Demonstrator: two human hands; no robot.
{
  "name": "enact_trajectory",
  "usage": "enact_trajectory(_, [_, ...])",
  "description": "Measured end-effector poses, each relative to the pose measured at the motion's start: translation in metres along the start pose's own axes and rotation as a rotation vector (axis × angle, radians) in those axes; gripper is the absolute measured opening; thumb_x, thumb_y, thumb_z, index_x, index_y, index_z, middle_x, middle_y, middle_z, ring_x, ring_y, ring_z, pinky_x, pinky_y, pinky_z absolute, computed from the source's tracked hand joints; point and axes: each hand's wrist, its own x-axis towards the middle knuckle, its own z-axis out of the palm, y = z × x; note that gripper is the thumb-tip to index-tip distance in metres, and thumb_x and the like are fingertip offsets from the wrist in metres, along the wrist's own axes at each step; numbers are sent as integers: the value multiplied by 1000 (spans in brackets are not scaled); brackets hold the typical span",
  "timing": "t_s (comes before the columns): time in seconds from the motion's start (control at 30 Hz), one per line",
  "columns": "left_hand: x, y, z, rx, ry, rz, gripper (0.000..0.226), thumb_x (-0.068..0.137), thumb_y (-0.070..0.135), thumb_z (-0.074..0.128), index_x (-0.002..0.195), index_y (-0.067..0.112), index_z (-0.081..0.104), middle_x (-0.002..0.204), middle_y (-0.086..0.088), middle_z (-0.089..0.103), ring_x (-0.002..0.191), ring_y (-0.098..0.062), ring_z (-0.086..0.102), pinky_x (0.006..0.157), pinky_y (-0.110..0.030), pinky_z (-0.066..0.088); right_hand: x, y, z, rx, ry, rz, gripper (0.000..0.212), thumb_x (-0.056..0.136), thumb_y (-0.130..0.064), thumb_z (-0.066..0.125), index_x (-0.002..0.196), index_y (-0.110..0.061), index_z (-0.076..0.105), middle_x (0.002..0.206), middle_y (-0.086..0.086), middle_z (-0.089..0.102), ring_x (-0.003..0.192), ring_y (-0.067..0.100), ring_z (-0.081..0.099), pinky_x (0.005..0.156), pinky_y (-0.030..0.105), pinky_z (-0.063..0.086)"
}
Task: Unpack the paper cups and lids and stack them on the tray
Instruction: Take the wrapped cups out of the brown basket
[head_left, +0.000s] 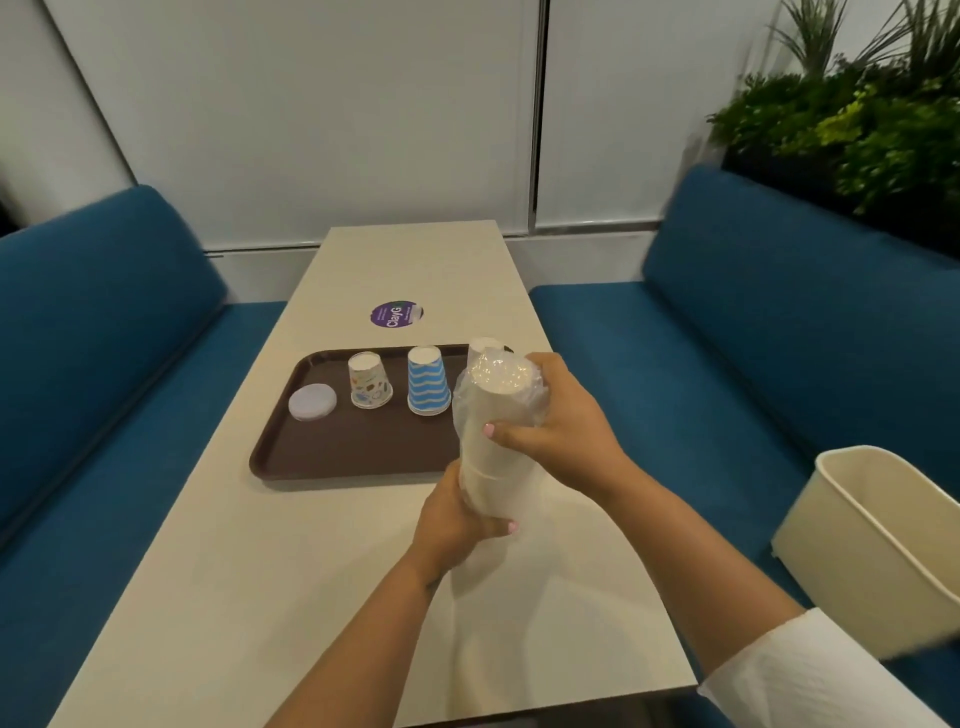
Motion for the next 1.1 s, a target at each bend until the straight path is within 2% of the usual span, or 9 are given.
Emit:
enact_trajectory(0.17, [4,-11,8,454,53,-89,87,45,61,77,122,39,42,111,16,58,114,-16,48,93,-36,35,5,20,5,-30,-76,75,60,73,-34,79,116,-38,38,109,-17,51,98,9,53,71,19,44])
enact_trajectory(0.3, [-2,-18,13,447,93,-78,85,51,57,79,124,38,40,108,14,55,113,-16,41,85,-32,27,5,26,4,-43,-105,122,63,74,-34,80,122,-33,39,112,-14,50,99,11,52,67,15,42])
enact_trajectory(0.47, [-3,-17,20,432,91,-53,82,55,55,81,125,34,44,102,16,51,115,-15,38,80,-30,22,6,21,-8,-148,-95,120,78,64,-43,84,126,-35,38,116,-17,46,104,11,52,82,25,47])
enact_trajectory(0.6, [-5,-13,14,512,21,-52,84,54,59,77,127,35,41,104,16,48,117,-15,39,85,-32,22,14,7,-9,-166,2,13,96,62,-50,84,140,-39,30,138,-17,33,114,1,33,90,23,34])
enact_trajectory(0.63, [-18,-18,-12,454,159,-87,85,54,59,78,127,36,40,105,16,48,118,-15,39,87,-32,23,21,-18,13,-159,-93,-105,95,62,-51,83,140,-40,30,142,-18,31,117,1,32,91,22,32])
enact_trajectory(0.67, [-32,-21,-37,402,278,-122,88,52,60,79,127,37,39,107,17,49,119,-15,39,88,-32,24,25,-44,36,-198,-187,-204,94,63,-52,82,140,-40,30,144,-18,30,122,2,31,92,22,30])
enact_trajectory(0.83, [-25,-22,-20,425,74,-119,138,40,78,67,152,33,0,152,4,28,142,-20,20,110,-40,17,20,-34,17,-154,-40,-243,72,74,-47,75,136,-36,41,131,-22,38,122,-2,34,95,21,30])
enact_trajectory(0.97, [-25,-3,-19,243,98,54,106,67,82,37,153,30,6,155,12,23,140,-5,17,113,-35,12,24,-33,8,-127,137,-307,41,82,-35,69,121,-26,56,114,-16,55,108,3,49,87,18,33])
enact_trajectory(1.1, [-39,29,-56,38,423,272,36,90,45,53,124,31,54,121,10,63,109,-1,58,91,-24,46,24,-56,32,-45,216,-432,19,87,-26,67,102,-15,65,94,-11,64,86,3,59,75,5,40])
